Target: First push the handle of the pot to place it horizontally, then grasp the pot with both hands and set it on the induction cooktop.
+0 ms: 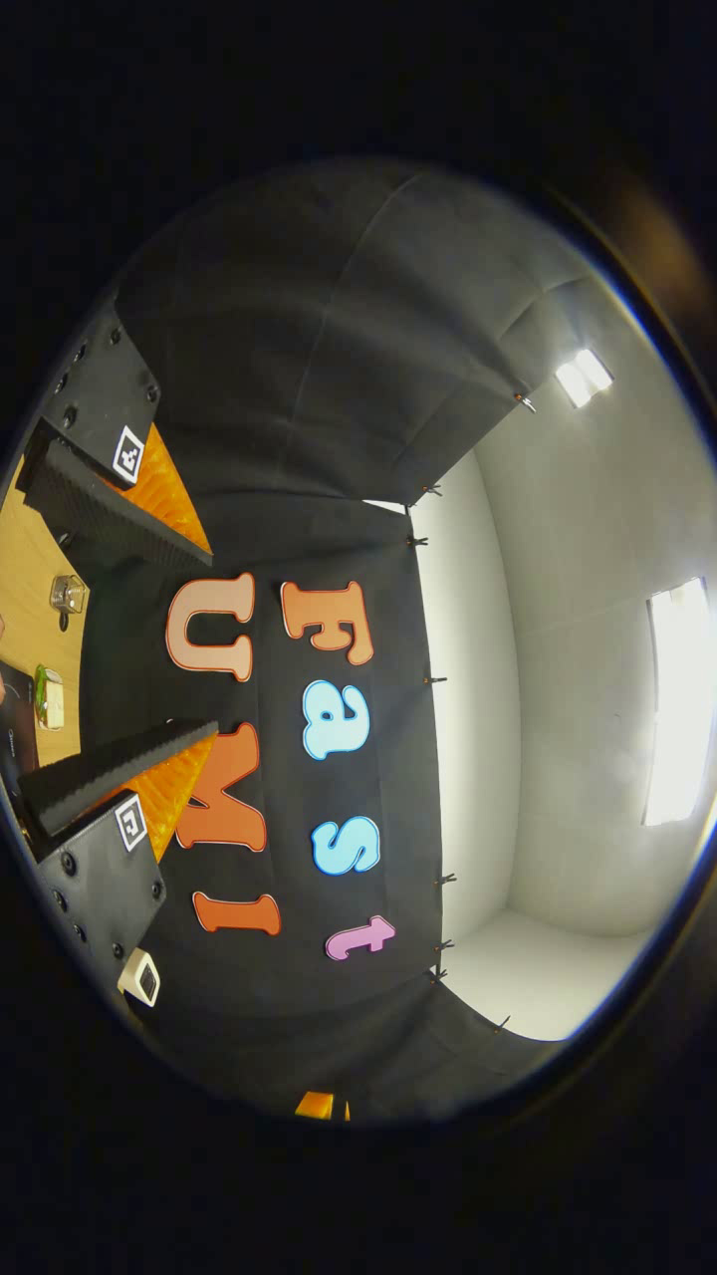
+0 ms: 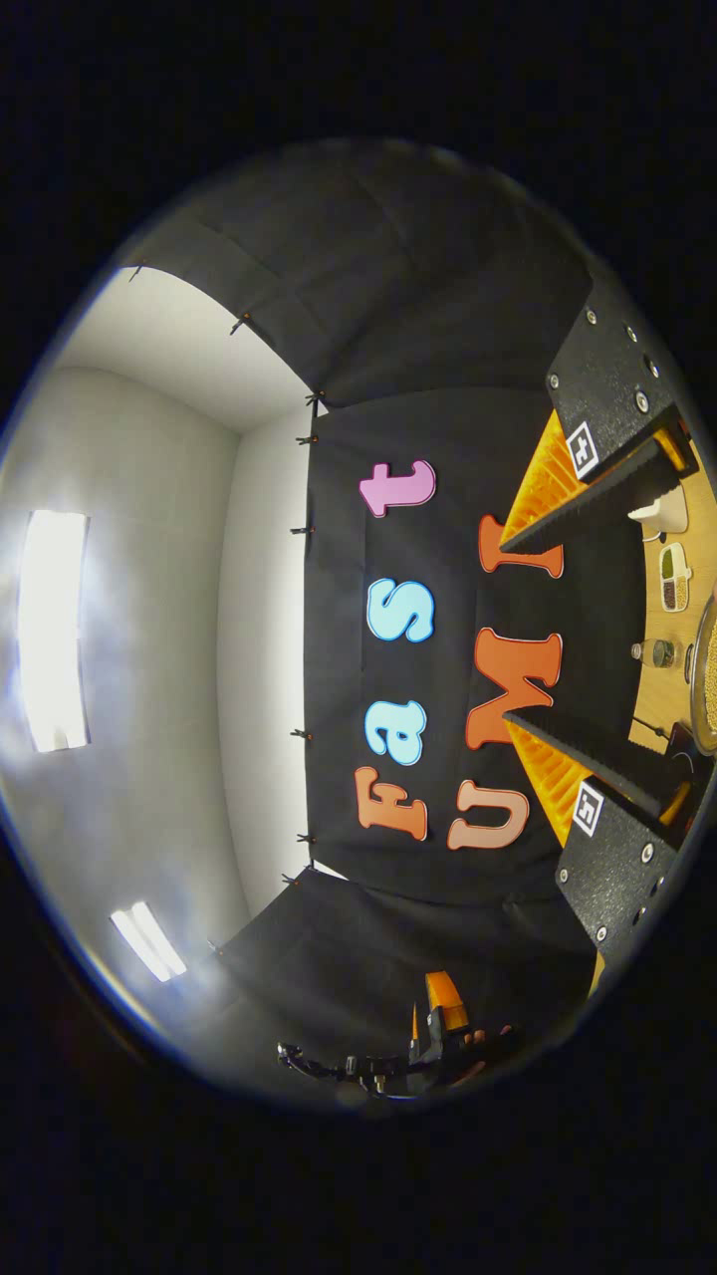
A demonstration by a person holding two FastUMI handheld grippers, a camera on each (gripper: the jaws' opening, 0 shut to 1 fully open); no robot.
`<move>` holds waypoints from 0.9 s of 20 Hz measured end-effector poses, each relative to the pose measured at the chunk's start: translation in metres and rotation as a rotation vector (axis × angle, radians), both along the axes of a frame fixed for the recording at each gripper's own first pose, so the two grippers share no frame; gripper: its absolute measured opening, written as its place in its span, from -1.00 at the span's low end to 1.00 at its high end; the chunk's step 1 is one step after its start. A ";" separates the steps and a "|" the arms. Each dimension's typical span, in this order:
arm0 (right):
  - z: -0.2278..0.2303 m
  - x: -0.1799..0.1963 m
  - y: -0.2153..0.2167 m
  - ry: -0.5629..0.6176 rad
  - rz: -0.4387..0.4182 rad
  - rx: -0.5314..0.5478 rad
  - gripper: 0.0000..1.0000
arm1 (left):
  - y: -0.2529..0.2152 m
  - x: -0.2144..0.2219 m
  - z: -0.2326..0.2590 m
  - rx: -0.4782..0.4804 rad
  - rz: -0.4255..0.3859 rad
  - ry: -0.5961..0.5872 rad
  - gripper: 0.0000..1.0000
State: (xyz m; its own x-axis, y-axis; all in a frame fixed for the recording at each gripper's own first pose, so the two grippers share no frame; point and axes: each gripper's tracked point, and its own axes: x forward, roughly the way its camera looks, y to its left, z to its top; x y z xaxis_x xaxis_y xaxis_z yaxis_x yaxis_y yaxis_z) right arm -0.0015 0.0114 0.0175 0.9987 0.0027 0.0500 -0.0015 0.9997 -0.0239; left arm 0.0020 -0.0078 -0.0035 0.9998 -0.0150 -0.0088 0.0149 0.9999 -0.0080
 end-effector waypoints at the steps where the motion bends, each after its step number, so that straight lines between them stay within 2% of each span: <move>1: 0.000 -0.002 0.002 -0.002 0.001 0.006 0.89 | -0.001 -0.001 -0.001 -0.010 -0.009 0.004 0.93; 4: -0.003 -0.003 0.011 0.006 0.025 0.010 0.89 | -0.001 -0.002 0.000 -0.009 -0.011 -0.002 0.94; 8: -0.002 -0.003 0.008 0.000 0.015 -0.005 0.89 | -0.001 0.000 -0.004 -0.011 -0.011 0.003 0.94; 11: -0.007 -0.006 0.005 -0.001 0.012 -0.003 0.89 | -0.006 0.004 -0.010 -0.022 -0.046 -0.006 0.94; 18: -0.054 -0.008 0.006 0.100 0.051 0.024 0.88 | -0.013 0.011 -0.031 -0.019 -0.047 0.046 0.94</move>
